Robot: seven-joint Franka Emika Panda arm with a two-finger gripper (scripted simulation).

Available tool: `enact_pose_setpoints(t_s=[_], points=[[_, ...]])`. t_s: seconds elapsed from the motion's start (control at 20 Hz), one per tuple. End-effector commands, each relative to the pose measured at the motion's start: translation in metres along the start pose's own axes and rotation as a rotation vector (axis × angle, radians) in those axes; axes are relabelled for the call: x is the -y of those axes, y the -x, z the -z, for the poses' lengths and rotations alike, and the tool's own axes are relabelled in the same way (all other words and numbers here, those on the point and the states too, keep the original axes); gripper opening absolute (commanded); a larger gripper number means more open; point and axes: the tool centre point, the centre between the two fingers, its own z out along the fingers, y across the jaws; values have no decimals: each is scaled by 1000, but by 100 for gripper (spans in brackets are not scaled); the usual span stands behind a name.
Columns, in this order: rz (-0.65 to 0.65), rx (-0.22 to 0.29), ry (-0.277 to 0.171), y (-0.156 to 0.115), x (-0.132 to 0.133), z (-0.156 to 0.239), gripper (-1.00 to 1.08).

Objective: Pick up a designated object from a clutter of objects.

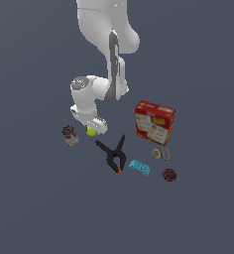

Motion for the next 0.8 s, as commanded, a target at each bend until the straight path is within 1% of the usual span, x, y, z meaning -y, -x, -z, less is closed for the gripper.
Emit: enact_pose_setpoints(t_s=[0.0, 0.2, 0.25, 0.75], points=[[0, -1, -1, 0, 0, -5, 100], [0, -1, -1, -1, 0, -5, 100], [0, -1, -1, -1, 0, -5, -100], [0, -1, -1, -1, 0, -5, -100]])
